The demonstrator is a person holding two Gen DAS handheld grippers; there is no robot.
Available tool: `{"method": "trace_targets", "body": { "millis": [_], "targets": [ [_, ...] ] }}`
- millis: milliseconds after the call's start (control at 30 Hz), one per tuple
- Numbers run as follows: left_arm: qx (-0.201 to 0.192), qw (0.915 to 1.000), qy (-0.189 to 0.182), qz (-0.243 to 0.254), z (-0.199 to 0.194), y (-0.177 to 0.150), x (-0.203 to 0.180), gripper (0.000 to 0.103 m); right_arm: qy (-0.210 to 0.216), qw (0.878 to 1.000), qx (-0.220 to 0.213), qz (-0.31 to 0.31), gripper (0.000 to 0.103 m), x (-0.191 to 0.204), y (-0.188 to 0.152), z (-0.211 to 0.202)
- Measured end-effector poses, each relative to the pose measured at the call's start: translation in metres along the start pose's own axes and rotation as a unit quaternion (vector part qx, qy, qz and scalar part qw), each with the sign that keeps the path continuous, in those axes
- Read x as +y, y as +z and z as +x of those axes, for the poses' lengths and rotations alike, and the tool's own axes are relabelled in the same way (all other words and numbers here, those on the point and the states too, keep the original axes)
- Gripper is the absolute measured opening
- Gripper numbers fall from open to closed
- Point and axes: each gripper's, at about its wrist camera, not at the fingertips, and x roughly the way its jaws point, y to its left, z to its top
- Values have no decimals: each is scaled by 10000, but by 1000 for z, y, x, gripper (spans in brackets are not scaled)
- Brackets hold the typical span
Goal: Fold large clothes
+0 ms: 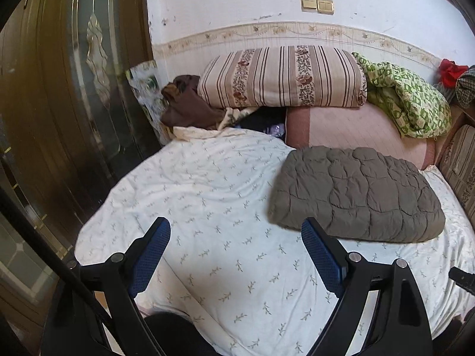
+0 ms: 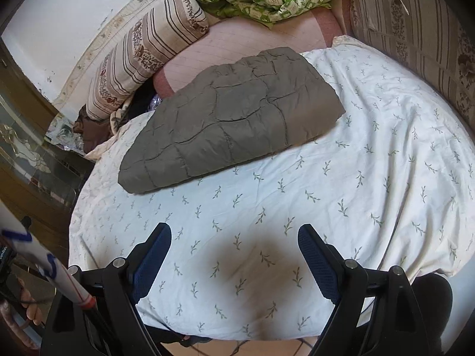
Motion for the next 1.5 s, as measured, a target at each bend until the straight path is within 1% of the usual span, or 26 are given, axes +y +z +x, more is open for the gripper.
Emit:
{"method": "trace_targets", "body": {
  "millis": [100,167,300,567,733,867,933,967,1033,1100,1167,1200,1233,1300,1367,1400,1500],
  "targets": [
    [114,9999,1,44,9,-1,-4,89,-61,10000,-7,43,91,-3,-1,1],
    [265,9996,-44,22,19,-3,-5,89,-111,9999,10,117,91,-7,-1,4],
    [517,9987,-3,23,41,-7,-10,89,-193,9995,73,250,91,-17,2,13],
    [1062,9943,-2,32,97,-13,-22,89,-439,9975,172,529,91,-40,17,41],
    [1276,9918,-62,76,130,-14,-37,89,-506,9963,236,656,91,-50,28,62],
    [1429,9886,-469,37,163,-13,-52,89,-538,9954,199,769,91,-57,43,78],
    [1471,9853,-870,-49,185,-12,-60,89,-517,9949,130,856,91,-62,51,85],
    [1509,9836,-987,-72,194,-12,-63,89,-512,9945,77,915,92,-67,57,89],
    [1609,9772,-1369,-195,222,-12,-70,89,-506,9932,-62,1049,93,-77,68,96],
    [1847,9688,-1612,-351,252,-14,-74,89,-467,9915,-189,1199,94,-87,79,102],
    [2013,9584,-1941,-578,277,-15,-76,89,-359,9890,-311,1403,95,-101,94,111],
    [2083,9546,-2021,-676,287,-16,-76,89,-319,9880,-332,1472,95,-106,99,115],
    [2110,9511,-2092,-845,298,-16,-74,89,-279,9866,-346,1570,95,-112,105,121],
    [2062,9416,-2402,-1147,311,-15,-69,89,-205,9844,-364,1706,96,-121,114,131],
    [2073,9335,-2591,-1355,324,-13,-67,89,-178,9832,-312,1792,96,-127,123,145],
    [2078,9307,-2662,-1409,329,-11,-67,90,-164,9827,-289,1825,96,-128,125,151],
    [2090,9217,-2946,-1414,345,-5,-69,92,-14,9804,-269,1952,102,-132,130,168]
  ]
}}
